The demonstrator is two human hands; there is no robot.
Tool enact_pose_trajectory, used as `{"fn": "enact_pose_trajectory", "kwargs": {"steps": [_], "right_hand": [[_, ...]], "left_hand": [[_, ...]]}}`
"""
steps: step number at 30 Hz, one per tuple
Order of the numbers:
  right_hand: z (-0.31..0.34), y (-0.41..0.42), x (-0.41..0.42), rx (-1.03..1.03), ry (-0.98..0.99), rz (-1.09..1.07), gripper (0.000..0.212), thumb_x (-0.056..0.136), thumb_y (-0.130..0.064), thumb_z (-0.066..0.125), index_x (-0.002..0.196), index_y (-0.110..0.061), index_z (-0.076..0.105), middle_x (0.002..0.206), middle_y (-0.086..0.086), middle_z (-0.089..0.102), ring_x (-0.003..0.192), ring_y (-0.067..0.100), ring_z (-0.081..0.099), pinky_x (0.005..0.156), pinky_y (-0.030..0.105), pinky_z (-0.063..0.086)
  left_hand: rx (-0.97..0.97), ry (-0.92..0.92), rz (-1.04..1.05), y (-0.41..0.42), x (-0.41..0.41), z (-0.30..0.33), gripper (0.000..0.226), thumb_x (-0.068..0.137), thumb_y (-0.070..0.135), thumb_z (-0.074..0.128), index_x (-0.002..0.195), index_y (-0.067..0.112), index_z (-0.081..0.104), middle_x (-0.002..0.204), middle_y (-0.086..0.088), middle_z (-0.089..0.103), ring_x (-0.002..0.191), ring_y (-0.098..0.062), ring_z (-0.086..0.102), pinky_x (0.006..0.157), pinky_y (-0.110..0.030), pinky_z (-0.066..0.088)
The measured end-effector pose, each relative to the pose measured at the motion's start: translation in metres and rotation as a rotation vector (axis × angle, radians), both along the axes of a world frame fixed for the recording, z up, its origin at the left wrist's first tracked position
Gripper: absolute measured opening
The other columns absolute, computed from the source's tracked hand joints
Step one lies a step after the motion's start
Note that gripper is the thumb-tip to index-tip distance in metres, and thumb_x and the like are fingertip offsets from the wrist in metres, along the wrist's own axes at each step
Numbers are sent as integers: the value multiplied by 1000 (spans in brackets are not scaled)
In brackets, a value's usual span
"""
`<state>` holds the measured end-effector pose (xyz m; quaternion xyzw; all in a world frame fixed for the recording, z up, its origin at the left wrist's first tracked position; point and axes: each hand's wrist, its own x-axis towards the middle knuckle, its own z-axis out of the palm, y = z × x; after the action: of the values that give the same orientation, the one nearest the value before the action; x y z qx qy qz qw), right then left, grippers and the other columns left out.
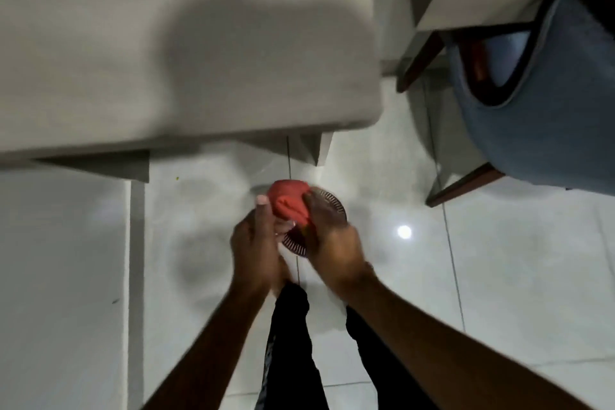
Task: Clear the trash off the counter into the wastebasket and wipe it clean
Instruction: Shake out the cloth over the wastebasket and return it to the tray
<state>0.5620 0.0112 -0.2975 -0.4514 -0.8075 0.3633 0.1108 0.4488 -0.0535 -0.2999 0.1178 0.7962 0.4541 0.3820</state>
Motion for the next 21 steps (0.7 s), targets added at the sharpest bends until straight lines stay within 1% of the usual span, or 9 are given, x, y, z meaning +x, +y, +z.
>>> {"fn": "enact_pose_trajectory", "kwargs": {"steps": [2, 6, 10, 13, 15, 16, 18, 20, 21], "right_hand": [[61, -15, -15, 47, 3, 33, 55, 78, -3, 67, 132, -7, 55, 132, 14, 63, 122, 27, 59, 102, 41, 49], [157, -41, -32, 162, -3, -15, 67, 64, -4, 82, 127, 2, 61, 128, 18, 65, 121, 30, 61, 99, 46, 52], [219, -40, -24, 32, 214, -41, 79, 90, -37, 60, 150, -1, 24, 158, 14, 28, 146, 26, 28, 115, 45, 33], [247, -5, -9, -78, 364, -172, 113, 77, -60, 67, 154, -18, -5, 163, -5, 1, 149, 17, 17, 116, 39, 33], [265, 31, 0, -171, 469, -175, 119, 73, -49, 79, 151, -27, -8, 159, -27, 5, 146, -2, 17, 114, 19, 30], [274, 52, 6, -267, 575, -143, 109, 74, -33, 84, 150, -25, 6, 152, -34, 24, 138, -9, 31, 105, 12, 38], [292, 90, 16, -429, 700, -71, 67, 77, -10, 82, 132, -24, 47, 119, -22, 65, 106, -1, 63, 78, 15, 52], [304, 118, 22, -485, 747, -81, 22, 77, -12, 78, 90, -26, 67, 75, -4, 72, 65, 11, 65, 55, 25, 49], [307, 132, 24, -487, 788, -112, 13, 77, -15, 76, 74, -24, 66, 61, -2, 66, 51, 12, 58, 47, 26, 44]], "left_hand": [[6, 93, -141, 6, -15, 74, 56, 77, 79, 51, 77, 27, 71, 70, 9, 75, 64, -7, 70, 62, -25, 57], [-70, 412, -328, 19, -34, 185, 27, 75, 45, 65, 86, 20, 68, 74, 3, 73, 65, -16, 65, 65, -30, 56], [3, 348, -580, 34, -64, 268, 38, 75, 34, 55, 111, 27, 66, 100, 3, 75, 89, -16, 71, 83, -39, 59], [136, 221, -836, 66, -91, 323, 37, 79, 25, 58, 116, 32, 63, 107, 6, 74, 99, -12, 70, 92, -38, 58], [218, 92, -984, 95, -99, 356, 36, 80, 15, 59, 115, 25, 61, 103, 4, 71, 93, -12, 67, 87, -34, 55], [249, 43, -1037, 113, -99, 372, 34, 80, 12, 59, 112, 22, 60, 97, 4, 67, 87, -11, 64, 80, -31, 53], [272, 5, -1070, 148, -92, 397, 30, 77, 9, 57, 105, 20, 58, 82, 5, 60, 72, -7, 57, 67, -22, 50], [280, 8, -1011, 187, -80, 409, 26, 75, 7, 53, 97, 21, 56, 73, 6, 55, 60, -4, 51, 55, -17, 47], [278, 17, -962, 209, -72, 411, 24, 76, 5, 50, 94, 21, 55, 71, 4, 54, 56, -4, 50, 52, -18, 46]]}}
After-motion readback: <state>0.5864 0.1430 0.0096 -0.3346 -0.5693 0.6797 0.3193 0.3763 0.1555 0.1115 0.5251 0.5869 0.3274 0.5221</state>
